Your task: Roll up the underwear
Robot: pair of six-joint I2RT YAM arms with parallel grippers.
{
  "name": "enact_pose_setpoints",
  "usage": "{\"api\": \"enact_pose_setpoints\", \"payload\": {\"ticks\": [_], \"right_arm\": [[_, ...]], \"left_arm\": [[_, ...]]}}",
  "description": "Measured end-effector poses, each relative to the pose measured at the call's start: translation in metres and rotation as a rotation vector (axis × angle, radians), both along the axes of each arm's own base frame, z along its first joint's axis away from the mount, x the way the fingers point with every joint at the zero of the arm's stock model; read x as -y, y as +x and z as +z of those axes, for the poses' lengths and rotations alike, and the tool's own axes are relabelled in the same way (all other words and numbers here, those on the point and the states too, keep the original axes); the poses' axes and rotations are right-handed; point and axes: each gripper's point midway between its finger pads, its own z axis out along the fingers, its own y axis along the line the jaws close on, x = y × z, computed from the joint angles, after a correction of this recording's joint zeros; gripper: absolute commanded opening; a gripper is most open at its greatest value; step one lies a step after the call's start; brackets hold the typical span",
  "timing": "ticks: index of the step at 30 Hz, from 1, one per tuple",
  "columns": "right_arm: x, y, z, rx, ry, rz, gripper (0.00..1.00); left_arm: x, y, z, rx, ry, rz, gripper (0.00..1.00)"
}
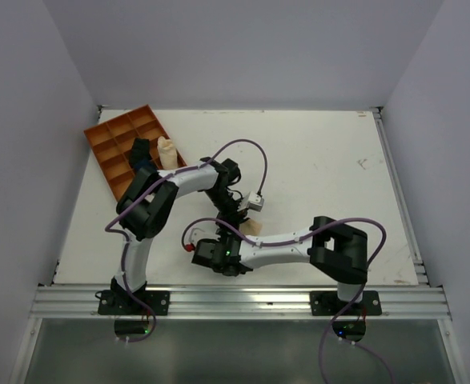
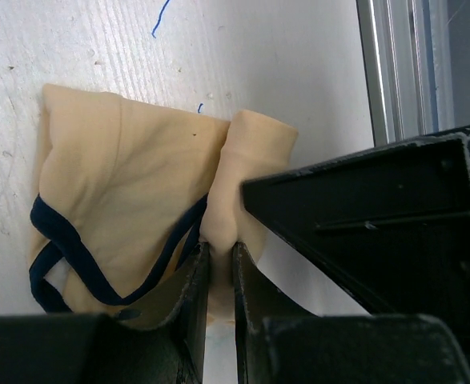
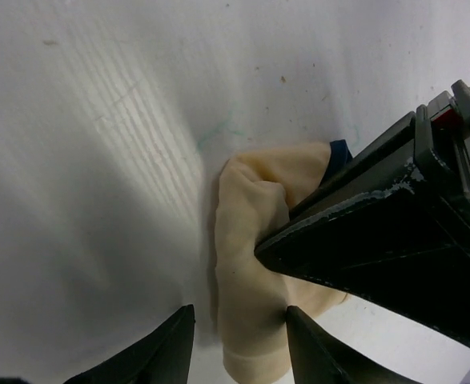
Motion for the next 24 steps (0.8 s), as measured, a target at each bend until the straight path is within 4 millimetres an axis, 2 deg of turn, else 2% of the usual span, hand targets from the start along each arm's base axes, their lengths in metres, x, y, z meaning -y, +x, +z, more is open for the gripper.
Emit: {"api": "enact_pose_setpoints", "payload": {"ticks": [6, 10, 15, 24], "right_arm": [[0.011, 0.013, -0.006, -0.017, -0.046, -0.012, 0.5], [0.011, 0.014, -0.009, -0.055, -0.052, 0.008, 0.4], [0.011, 0.012, -0.015, -0.102, -0.037, 0.03, 0.33], [0.007, 0.015, -0.017, -0.18, 0.017, 0.015, 0.31]], "left_arm": [[0.0, 0.0, 0.0, -0.012, 0.007, 0.005, 0.17], [0.001, -0.001, -0.001, -0.021, 0.011, 0.007, 0.2], [0.001, -0.001, -0.001, -0.026, 0.01, 0.007, 0.26], [-0.006, 0.007, 0.0, -0.03, -0.006, 0.047, 0.34]]}}
